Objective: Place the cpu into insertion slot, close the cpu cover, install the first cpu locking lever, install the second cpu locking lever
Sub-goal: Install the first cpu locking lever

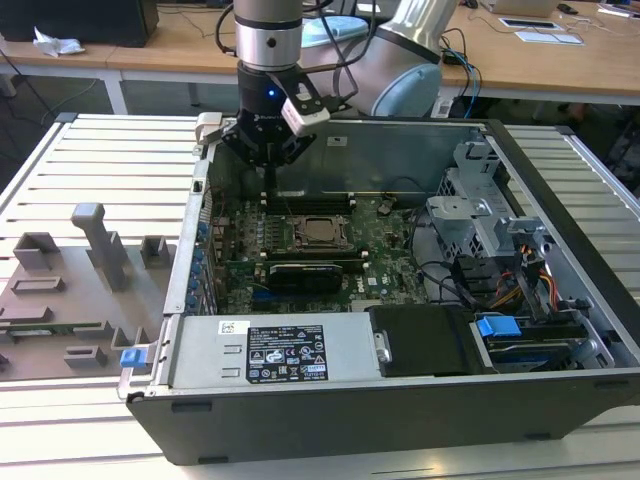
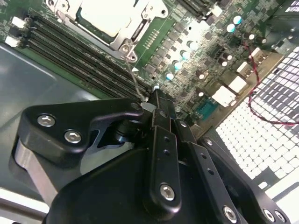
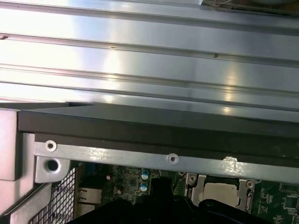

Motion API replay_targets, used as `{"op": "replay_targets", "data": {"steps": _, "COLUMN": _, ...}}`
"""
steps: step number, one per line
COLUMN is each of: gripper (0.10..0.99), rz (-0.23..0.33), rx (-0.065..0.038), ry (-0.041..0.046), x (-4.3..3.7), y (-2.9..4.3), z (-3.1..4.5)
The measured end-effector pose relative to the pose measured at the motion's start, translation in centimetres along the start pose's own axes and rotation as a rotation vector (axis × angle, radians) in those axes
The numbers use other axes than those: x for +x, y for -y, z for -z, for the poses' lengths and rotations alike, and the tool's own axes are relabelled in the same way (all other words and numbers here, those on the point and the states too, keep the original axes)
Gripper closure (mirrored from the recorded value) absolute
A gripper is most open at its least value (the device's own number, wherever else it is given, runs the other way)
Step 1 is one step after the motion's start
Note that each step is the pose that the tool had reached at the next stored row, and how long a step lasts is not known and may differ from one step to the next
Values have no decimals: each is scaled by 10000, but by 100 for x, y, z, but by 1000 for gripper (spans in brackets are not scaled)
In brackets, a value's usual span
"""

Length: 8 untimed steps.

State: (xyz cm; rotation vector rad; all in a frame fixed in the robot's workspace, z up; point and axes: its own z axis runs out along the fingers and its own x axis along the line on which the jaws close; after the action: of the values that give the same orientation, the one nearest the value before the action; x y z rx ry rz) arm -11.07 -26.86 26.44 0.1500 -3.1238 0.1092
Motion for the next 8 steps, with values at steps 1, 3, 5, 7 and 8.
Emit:
{"op": "replay_targets", "data": {"steps": 1, "gripper": 980, "rz": 0, "rx": -1, "ry": -1, "x": -10, "y": -5, "z": -2}}
{"op": "replay_targets", "data": {"steps": 3, "gripper": 980, "rz": 0, "rx": -1, "ry": 0, "x": -33, "y": -16, "z": -7}}
{"op": "replay_targets", "data": {"steps": 5, "gripper": 980, "rz": -1, "rx": 0, "ry": -2, "x": -57, "y": -21, "z": -11}}
{"op": "replay_targets", "data": {"steps": 7, "gripper": 980, "rz": -1, "rx": 0, "ry": -1, "x": -71, "y": -20, "z": -12}}
{"op": "replay_targets", "data": {"steps": 8, "gripper": 980, "rz": 0, "rx": -1, "ry": -1, "x": -76, "y": -20, "z": -13}}
